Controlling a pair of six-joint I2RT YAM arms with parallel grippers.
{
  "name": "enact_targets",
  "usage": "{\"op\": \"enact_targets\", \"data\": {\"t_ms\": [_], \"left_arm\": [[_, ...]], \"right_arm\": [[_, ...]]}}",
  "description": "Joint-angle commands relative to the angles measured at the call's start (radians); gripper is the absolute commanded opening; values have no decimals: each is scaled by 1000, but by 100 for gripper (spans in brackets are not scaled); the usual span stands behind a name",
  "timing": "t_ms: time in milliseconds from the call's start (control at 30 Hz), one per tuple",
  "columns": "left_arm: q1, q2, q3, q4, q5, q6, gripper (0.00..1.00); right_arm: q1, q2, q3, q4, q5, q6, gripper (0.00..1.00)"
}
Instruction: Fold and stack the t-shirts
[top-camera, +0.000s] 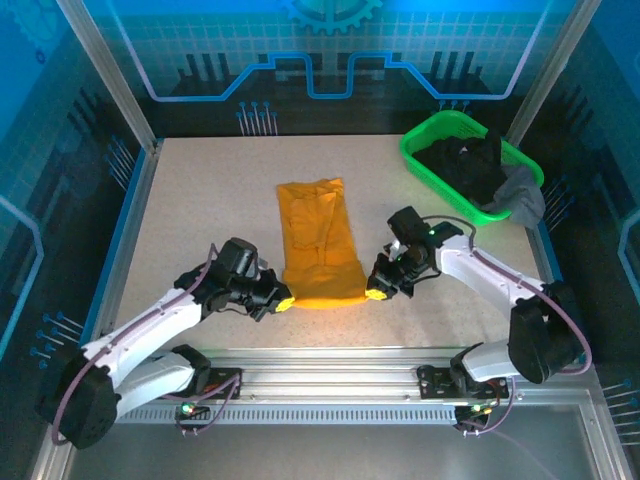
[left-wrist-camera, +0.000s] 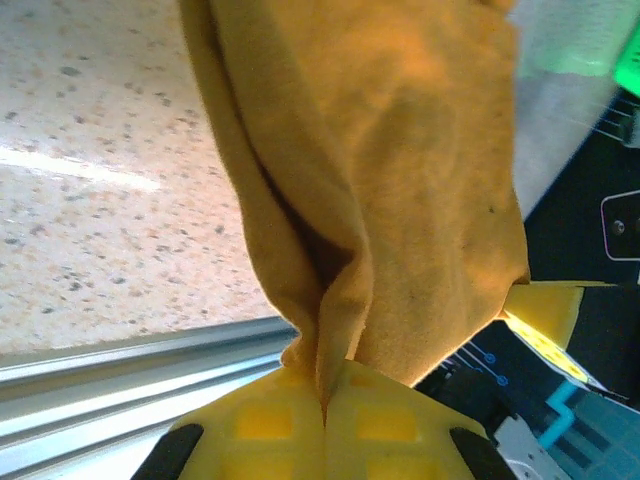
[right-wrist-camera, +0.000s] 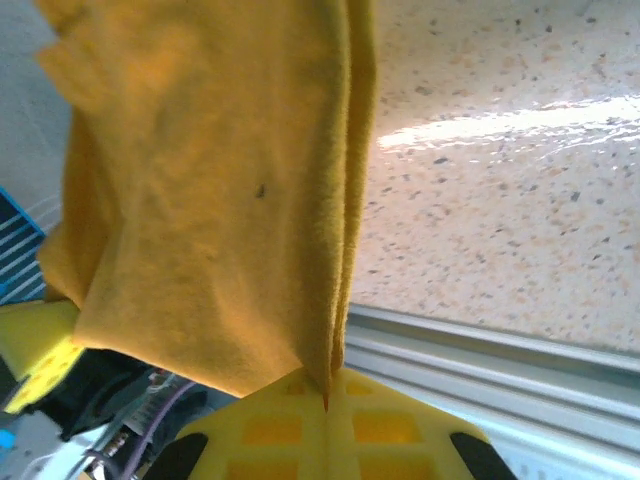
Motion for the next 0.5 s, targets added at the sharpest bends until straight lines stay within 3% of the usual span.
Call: {"op": "enact_targets", "data": {"t_ms": [0, 233, 467], "left_arm": [[25, -58, 87, -52, -47, -40, 0], [182, 63, 245, 30, -138, -114, 0], [328, 573, 550, 209, -111, -57, 0]], "right_arm": [[3, 10, 149, -98, 7, 36, 0], [-51, 282, 563, -111, 31, 57, 0], [-125, 780, 1095, -143, 73, 89, 0]]}}
